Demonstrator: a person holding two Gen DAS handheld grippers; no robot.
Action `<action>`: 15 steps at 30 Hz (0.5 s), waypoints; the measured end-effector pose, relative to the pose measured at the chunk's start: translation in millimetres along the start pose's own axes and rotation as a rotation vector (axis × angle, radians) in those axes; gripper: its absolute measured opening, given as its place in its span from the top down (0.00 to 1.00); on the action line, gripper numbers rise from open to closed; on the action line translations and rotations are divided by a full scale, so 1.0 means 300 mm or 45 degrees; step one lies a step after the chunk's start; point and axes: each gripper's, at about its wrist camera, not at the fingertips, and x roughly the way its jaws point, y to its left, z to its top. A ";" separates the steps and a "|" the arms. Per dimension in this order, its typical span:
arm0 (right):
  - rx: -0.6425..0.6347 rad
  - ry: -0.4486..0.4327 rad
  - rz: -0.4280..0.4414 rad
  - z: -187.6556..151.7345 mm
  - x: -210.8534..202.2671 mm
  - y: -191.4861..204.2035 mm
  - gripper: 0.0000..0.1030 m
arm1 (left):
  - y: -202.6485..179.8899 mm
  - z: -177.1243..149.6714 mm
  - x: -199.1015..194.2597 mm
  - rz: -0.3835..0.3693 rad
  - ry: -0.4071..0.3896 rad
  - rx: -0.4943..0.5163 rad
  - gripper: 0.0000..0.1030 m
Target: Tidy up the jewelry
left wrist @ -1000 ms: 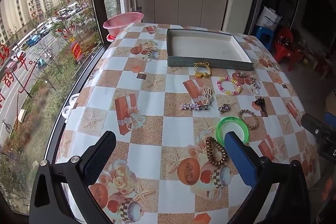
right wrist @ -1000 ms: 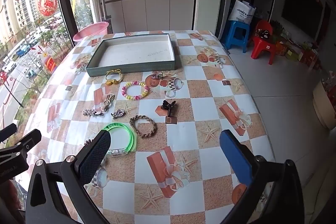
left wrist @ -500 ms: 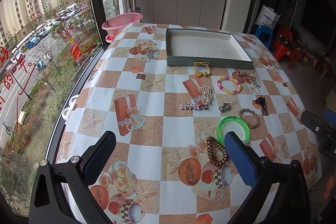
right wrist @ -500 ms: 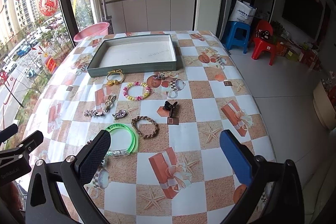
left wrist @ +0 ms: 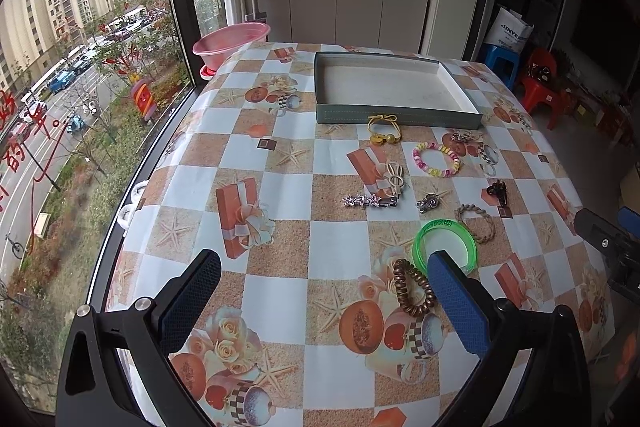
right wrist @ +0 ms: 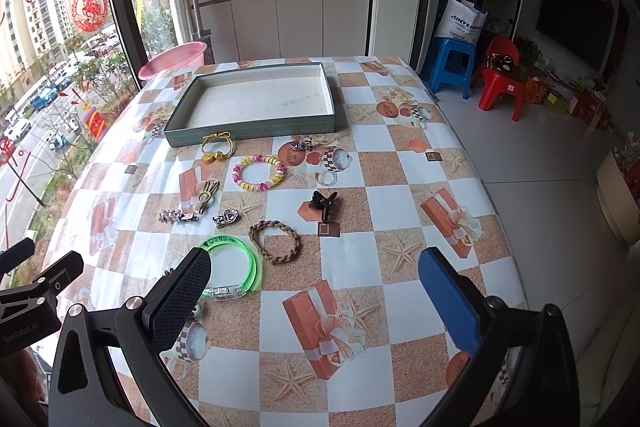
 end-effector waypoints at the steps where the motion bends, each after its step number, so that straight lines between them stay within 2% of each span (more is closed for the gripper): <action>1: 0.000 0.000 0.001 0.000 0.000 0.000 0.00 | 0.000 -0.001 0.000 0.000 0.000 0.002 0.00; 15: 0.002 0.001 0.002 0.002 0.002 -0.002 0.00 | -0.002 -0.013 0.014 0.005 0.006 0.011 0.00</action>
